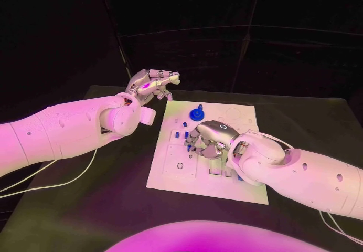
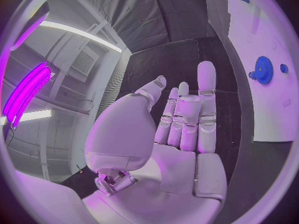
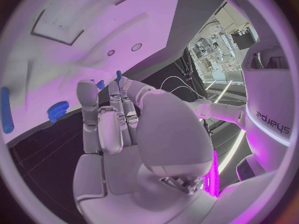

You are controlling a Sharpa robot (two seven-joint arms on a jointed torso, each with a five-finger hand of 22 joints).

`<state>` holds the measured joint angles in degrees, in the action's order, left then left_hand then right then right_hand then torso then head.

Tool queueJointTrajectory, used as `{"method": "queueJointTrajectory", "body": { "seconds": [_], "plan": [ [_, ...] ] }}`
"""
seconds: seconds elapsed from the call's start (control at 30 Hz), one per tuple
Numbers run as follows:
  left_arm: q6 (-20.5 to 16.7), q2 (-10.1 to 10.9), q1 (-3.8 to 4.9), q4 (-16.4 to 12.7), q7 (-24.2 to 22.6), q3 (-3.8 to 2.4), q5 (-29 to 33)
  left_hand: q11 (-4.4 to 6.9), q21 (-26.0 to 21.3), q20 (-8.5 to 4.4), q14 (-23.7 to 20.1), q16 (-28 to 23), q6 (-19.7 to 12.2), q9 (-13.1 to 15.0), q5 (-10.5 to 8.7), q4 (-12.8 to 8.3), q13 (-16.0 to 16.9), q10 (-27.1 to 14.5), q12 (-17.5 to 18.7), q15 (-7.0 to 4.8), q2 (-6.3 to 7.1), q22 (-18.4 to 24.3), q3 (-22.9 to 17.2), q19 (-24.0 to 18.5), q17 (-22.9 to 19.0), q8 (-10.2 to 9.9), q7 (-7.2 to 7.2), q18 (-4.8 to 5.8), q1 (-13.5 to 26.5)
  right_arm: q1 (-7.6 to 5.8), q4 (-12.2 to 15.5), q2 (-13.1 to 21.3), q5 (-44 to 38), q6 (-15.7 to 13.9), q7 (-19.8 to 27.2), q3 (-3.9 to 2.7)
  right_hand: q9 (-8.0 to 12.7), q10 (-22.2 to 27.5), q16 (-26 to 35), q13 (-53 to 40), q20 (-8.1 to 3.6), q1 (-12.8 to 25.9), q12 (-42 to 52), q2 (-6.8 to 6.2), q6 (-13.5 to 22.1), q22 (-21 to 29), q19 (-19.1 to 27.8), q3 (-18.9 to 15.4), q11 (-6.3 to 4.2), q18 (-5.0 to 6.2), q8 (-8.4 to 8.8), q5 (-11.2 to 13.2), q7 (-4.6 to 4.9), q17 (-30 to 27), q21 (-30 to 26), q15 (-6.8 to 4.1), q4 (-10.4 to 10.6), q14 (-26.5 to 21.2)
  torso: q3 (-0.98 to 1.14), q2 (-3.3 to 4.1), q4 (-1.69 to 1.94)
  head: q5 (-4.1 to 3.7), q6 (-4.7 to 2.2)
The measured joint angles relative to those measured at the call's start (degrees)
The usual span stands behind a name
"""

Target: Assemble the parts on the task board

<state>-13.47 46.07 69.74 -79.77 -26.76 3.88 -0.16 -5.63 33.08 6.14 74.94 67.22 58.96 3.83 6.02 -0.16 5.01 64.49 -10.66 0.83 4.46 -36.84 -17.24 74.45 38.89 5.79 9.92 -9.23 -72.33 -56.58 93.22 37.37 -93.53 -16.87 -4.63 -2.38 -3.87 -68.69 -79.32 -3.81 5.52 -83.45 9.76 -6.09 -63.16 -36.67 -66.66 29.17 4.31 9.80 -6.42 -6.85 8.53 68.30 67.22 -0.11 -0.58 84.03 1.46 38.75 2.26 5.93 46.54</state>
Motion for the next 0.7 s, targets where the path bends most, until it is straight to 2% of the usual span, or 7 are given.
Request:
{"method": "queueJointTrajectory", "body": {
  "seconds": [0.07, 0.2, 0.3, 0.7],
  "plan": [
    [0.0, -0.1, 0.0, 0.0, 0.0, 0.0, 0.0, 0.0, 0.0, 0.0, 0.0, 0.0, 0.0, 0.0, 0.0, 0.0, 0.0, 0.0, 0.0, 0.0, 0.0, 0.0, 0.0, 0.0, 0.0, 0.0, 0.0, 0.0, 0.0, 0.11, -0.3, -0.2, -0.1, 0.3, 0.1, 0.18, 0.0, 0.0, 0.0, 0.0, 0.0, 0.0, 0.0, 0.0, 0.0, 0.0, 0.0, 0.0, 0.0, 0.0, 0.06, 0.0, 0.0, 0.0, 0.0, 0.0, 0.0, 0.0, 0.01, 0.0, -0.02, 0.14, 0.12],
    [0.1, -0.2, 0.01, 0.2, 0.1, 0.0, 0.0, -0.02, 0.0, 0.0, 0.0, 0.0, 0.0, 0.0, 0.0, 0.0, 0.0, 0.0, 0.0, 0.0, 0.0, 0.0, 0.0, 0.0, 0.0, 0.0, 0.0, 0.0, 0.0, 0.32, -0.8, -0.3, -0.3, 0.8, 0.1, 1.03, 0.0, 0.0, 0.0, 0.0, 0.0, 0.2, -0.2, -0.24, 0.0, 0.1, 0.0, 0.0, 0.0, 0.0, 0.22, 0.0, 0.0, 0.0, 0.0, 0.0, 0.0, 0.0, 0.01, 0.0, -0.04, 0.34, 0.39],
    [0.2, -0.4, 0.01, 0.4, 0.1, 0.0, 0.0, -0.21, 0.0, 0.0, 0.0, 0.0, 0.0, 0.0, 0.0, -0.2, 0.0, -0.2, 0.0, 0.0, 0.0, 0.0, 0.2, 0.0, 0.0, 0.0, 0.0, 0.0, 0.0, 0.4, -1.2, -0.3, -0.3, 1.1, 0.1, 1.31, 0.0, 0.0, 0.0, 0.0, 0.0, 0.5, -0.3, -0.14, 0.0, 0.1, 0.0, 0.0, 0.0, 0.0, 0.22, 0.0, 0.0, 0.0, 0.0, 0.0, 0.0, 0.0, 0.01, 0.01, -0.04, 0.4, 0.49],
    [0.4, -0.5, 0.01, 0.8, 0.1, 0.01, 0.0, -0.21, 0.0, 0.0, 0.0, 0.0, 0.0, 0.0, 0.0, -0.2, 0.0, -0.2, 0.0, 0.0, 0.0, 0.0, 0.2, 0.0, 0.0, 0.0, 0.0, 0.0, 0.0, 0.4, -1.8, -0.5, -0.8, 2.6, -0.1, 1.54, 0.0, 0.0, -0.2, 0.0, 0.0, 0.7, -0.3, -0.25, 0.0, 0.1, 0.0, 0.0, 0.0, 0.0, 0.27, 0.0, -0.02, 0.1, 0.0, 0.0, 0.0, 0.0, 0.02, 0.02, -0.04, 0.66, 0.84]
  ]
}}
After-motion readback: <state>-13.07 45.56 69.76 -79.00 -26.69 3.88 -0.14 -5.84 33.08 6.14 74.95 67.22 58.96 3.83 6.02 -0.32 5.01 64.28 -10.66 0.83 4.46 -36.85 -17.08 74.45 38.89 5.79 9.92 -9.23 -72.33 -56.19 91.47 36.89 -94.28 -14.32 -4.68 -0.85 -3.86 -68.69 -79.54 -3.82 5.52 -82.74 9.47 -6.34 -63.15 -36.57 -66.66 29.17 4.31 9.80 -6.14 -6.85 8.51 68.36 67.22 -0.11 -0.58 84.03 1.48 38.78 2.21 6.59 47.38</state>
